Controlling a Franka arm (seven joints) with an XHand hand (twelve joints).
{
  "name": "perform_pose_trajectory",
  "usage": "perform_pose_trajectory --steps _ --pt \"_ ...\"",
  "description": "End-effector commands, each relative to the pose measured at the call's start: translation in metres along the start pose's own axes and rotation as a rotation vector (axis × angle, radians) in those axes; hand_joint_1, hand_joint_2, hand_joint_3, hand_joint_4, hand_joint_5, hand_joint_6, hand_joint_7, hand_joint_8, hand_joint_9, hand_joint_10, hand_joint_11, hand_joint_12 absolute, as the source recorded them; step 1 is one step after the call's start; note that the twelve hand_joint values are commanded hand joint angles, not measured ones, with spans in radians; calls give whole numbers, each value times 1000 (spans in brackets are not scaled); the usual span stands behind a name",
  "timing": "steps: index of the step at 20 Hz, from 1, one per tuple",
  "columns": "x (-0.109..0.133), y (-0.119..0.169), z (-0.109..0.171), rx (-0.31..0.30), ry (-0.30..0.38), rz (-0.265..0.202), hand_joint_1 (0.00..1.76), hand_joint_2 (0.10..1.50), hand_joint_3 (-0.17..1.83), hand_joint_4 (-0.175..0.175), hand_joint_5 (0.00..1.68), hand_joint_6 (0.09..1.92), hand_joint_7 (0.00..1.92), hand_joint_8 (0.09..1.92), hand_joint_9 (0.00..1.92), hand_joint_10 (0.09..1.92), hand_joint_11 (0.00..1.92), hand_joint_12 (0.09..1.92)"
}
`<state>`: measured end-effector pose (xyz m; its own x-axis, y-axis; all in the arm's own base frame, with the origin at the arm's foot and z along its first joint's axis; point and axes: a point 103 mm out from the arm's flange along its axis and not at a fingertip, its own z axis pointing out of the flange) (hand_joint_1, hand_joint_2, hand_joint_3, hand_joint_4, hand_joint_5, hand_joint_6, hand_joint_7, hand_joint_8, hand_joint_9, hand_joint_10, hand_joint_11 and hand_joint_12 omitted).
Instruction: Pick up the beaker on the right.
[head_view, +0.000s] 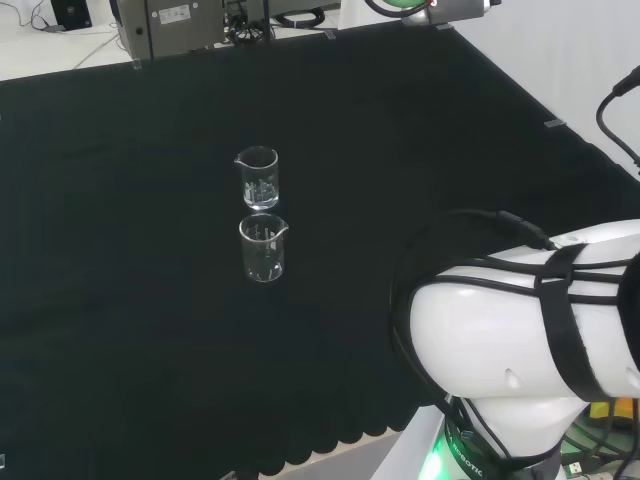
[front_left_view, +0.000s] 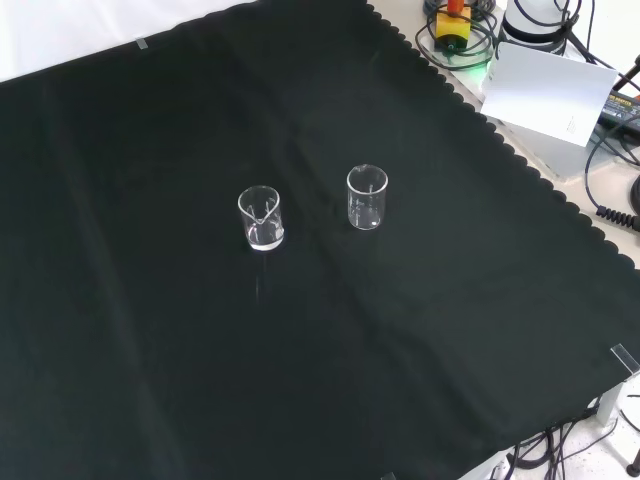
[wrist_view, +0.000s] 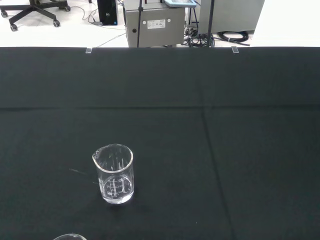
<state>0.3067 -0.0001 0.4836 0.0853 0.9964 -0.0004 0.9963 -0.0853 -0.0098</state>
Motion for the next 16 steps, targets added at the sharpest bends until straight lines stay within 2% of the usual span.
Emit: perform_pose_trajectory --steps 1,4,6,12,16 --pt "0 0 0 -9 -8 2 215 1115 566 -23 286 302 49 552 201 653 64 1325" --pt "0 0 1 -5 -9 4 182 1207 404 -22 350 139 49 531 195 648 35 1377" --pt "-2 1 1 -4 -10 9 178 1226 368 -22 368 97 51 525 195 647 34 1382" --pt "-13 8 9 -4 -11 40 184 1229 348 -20 377 87 68 530 222 656 43 1385" --pt "-24 16 25 3 9 62 268 1193 327 -19 393 87 112 555 304 682 86 1391"
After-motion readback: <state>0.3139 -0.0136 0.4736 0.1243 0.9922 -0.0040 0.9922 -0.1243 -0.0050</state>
